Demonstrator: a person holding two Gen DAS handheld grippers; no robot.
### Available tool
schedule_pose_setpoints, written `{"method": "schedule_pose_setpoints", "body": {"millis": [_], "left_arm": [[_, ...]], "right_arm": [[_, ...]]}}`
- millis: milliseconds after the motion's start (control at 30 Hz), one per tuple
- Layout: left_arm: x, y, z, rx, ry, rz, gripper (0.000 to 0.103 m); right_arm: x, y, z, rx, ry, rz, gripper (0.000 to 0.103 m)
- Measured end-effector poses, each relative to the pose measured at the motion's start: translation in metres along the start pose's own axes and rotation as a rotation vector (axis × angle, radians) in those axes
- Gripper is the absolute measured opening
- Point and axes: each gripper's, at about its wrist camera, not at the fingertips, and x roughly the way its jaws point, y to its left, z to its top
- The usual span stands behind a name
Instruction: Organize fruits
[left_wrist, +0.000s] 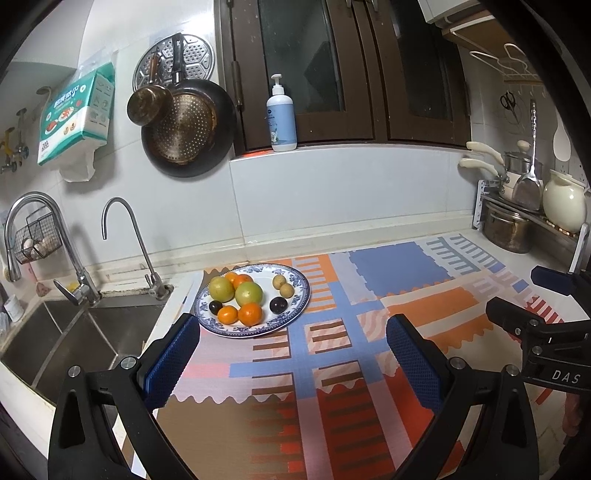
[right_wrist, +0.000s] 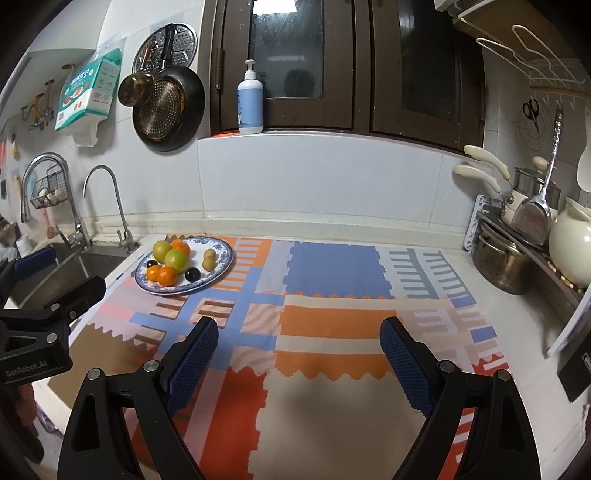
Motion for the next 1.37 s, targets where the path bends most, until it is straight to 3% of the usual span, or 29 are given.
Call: {"method": "schedule_pose_setpoints", "body": {"millis": [1367], "left_arm": [[0.0057,0.0027,-0.0018,0.007,0.013,0.008,0.103]], "right_arm": [[0.0053,0.0011,-0.0033,0.0,0.026,0.013,0.09]]}}
